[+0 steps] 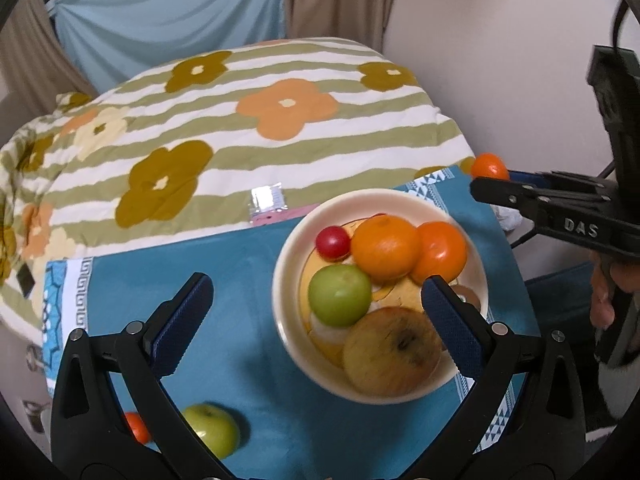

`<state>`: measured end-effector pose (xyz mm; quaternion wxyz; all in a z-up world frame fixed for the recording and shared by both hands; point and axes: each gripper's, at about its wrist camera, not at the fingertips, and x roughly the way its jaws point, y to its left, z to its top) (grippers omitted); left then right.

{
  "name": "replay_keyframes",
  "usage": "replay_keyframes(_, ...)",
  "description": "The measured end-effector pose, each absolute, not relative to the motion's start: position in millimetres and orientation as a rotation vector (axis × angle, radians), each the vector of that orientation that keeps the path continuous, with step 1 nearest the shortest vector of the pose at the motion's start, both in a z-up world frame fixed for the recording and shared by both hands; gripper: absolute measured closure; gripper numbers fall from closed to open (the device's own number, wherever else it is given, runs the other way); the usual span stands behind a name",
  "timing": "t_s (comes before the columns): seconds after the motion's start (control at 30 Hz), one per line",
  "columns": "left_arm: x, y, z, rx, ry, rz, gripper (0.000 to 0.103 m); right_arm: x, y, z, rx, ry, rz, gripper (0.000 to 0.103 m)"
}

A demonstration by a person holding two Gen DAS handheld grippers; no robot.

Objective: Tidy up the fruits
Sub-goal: 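Open the left tool to drop the orange in the bowl while the right tool lowers the tangerine, then release the tangerine into the bowl with the right tool and withdraw both tools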

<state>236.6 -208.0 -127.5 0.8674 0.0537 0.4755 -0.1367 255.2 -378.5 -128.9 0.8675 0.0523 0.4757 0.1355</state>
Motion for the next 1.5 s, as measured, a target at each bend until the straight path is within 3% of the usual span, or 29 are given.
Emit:
replay_keyframes(0.53, 214.3, -157.6, -145.2, 0.033, 1.042, -0.176, 0.000, 280.8, -348.1, -164.2, 0.067, 1.063, 0.363, 0.069)
replay_keyframes(0.63, 210.9, -157.7, -144.3, 0.035, 1.040, -0.167, 0.000, 280.3, -348.7, -162.9, 0.060, 1.063, 0.354, 0.057)
replay_keyframes(0.73, 207.6, -156.2, -142.1, 0.033, 1.034, -0.163, 0.000, 277.4, -354.8, -156.9, 0.099, 1.036, 0.356, 0.026)
replay_keyframes(0.77, 207.0, -155.9, -141.2, 0.033, 1.032, -0.162, 0.000, 276.4, -356.7, -155.3, 0.109, 1.029, 0.353, 0.021)
replay_keyframes(1.0, 197.3, -156.7, -131.8, 0.038, 1.008, -0.153, 0.000, 262.6, -358.9, -143.1, 0.094, 1.004, 0.332, 0.021)
replay_keyframes(1.13, 187.2, -155.0, -121.1, 0.041, 0.982, -0.141, 0.000, 248.9, -358.6, -130.4, 0.080, 0.975, 0.326, 0.000)
replay_keyframes(1.5, 133.4, -127.3, -79.3, 0.067, 0.876, 0.012, 0.000, 206.8, -347.3, -88.4, 0.055, 0.936, 0.348, 0.000)
